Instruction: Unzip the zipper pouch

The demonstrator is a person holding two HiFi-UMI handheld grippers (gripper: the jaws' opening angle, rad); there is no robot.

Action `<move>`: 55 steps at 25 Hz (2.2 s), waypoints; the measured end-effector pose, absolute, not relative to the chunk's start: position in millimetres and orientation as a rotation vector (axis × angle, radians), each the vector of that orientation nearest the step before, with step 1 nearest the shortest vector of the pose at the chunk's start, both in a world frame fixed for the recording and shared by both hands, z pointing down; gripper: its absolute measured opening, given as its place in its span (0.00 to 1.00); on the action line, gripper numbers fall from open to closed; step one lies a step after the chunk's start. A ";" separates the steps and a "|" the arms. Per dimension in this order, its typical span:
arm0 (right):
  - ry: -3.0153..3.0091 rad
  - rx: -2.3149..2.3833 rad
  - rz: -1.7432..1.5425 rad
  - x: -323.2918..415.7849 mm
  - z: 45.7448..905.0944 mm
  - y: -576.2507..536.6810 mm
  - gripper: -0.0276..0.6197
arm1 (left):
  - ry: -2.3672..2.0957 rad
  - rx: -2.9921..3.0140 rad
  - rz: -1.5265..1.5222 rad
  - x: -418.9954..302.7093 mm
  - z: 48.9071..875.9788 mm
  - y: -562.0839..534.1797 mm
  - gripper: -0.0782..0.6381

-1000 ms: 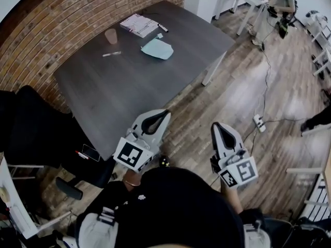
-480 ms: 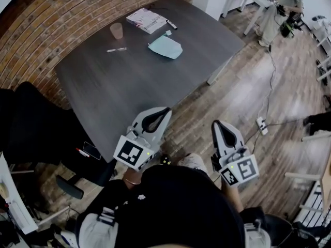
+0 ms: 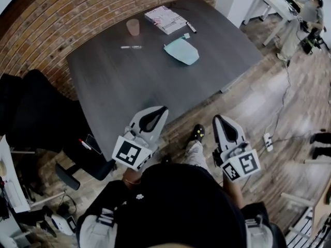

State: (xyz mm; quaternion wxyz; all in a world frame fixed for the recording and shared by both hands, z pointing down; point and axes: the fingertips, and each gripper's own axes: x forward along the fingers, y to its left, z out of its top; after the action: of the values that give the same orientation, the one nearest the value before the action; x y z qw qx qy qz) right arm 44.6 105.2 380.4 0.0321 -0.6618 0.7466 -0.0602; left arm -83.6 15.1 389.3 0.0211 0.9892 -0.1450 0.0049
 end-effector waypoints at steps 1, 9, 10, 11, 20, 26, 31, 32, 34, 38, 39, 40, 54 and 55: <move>2.317 -2.020 -0.182 50.7 379.5 96.0 0.04 | -0.475 3.063 0.017 -79.6 389.0 8.3 0.12; 2.433 -1.888 -0.194 108.2 376.2 23.8 0.05 | -0.652 3.014 0.044 -37.6 391.1 -44.8 0.12; 2.445 -1.872 -0.195 115.6 375.7 15.8 0.05 | -0.674 3.009 0.042 -32.4 390.4 -51.1 0.12; 2.456 -1.856 -0.196 123.4 375.3 8.8 0.05 | -0.695 3.007 0.042 -26.8 389.7 -56.3 0.12; 2.521 -1.754 -0.233 197.2 371.5 -43.5 0.05 | -0.827 2.981 0.100 37.3 382.4 -94.0 0.12; 2.567 -1.681 -0.252 244.1 372.8 -76.3 0.05 | -0.914 2.950 0.100 79.5 379.7 -114.7 0.12; 2.628 -1.590 -0.258 264.4 374.8 -103.0 0.05 | -1.025 2.910 0.125 96.4 385.0 -129.3 0.12; 2.640 -1.571 -0.264 267.1 376.8 -107.0 0.05 | -1.045 2.901 0.129 99.1 386.7 -130.8 0.12; 2.664 -1.536 -0.277 271.2 380.7 -114.6 0.05 | -1.077 2.880 0.135 103.8 389.1 -133.2 0.12; 2.717 -1.466 -0.303 273.2 391.0 -130.9 0.05 | -1.129 2.847 0.149 107.8 394.1 -135.7 0.12; 2.731 -1.446 -0.309 272.1 394.0 -134.9 0.05 | -1.148 2.837 0.155 106.8 396.2 -135.9 0.12; 2.744 -1.427 -0.314 270.8 396.7 -138.7 0.05 | -1.167 2.827 0.165 105.4 398.6 -136.2 0.12; 2.849 -1.390 -0.368 258.6 421.7 -212.6 0.08 | -1.255 2.781 0.149 93.2 408.6 -190.6 0.12; 2.858 -1.400 -0.371 258.8 424.6 -219.5 0.08 | -1.249 2.787 0.145 93.9 407.6 -196.0 0.12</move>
State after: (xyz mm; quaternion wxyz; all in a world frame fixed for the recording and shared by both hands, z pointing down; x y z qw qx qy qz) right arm 258.8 -219.5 424.6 -0.0312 -0.4366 0.8916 -0.1157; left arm 93.9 -196.0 407.6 0.0421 0.9107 -0.4082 0.0475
